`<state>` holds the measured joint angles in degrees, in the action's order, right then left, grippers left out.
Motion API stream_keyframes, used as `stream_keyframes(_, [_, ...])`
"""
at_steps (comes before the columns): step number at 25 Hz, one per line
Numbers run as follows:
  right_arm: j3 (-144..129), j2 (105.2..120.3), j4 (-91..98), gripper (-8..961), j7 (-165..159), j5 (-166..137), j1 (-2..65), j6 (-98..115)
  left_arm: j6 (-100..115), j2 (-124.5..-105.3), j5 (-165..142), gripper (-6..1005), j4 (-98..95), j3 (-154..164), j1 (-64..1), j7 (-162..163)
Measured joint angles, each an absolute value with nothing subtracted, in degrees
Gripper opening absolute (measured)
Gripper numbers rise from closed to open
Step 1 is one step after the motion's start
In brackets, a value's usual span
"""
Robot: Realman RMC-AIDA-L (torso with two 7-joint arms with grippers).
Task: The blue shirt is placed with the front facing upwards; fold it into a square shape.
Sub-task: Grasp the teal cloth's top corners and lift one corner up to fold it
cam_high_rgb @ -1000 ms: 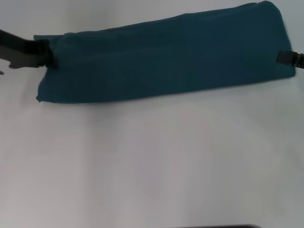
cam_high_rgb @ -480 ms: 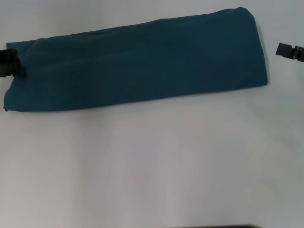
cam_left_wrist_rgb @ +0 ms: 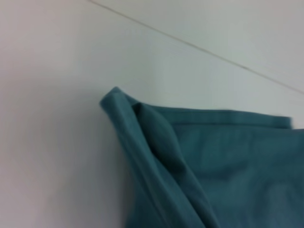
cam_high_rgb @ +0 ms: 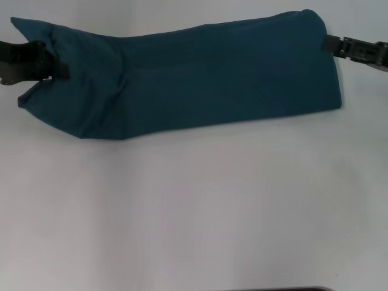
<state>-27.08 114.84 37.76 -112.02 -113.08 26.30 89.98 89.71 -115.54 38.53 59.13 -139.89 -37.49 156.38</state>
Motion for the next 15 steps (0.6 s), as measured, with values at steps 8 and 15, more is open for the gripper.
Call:
stream_keyframes(8, [-26.78, 119.64, 37.10, 882, -101.34, -108.07, 29.15, 88.26, 90.00, -115.57, 40.41, 23, 58.64, -140.17, -37.53, 156.02])
stream_keyframes(15, [-27.30, 119.96, 20.56, 591, -78.36, -103.46, 34.49, 75.55, 90.84, -115.41, 43.63, 23, 58.37, -140.50, -37.78, 156.41])
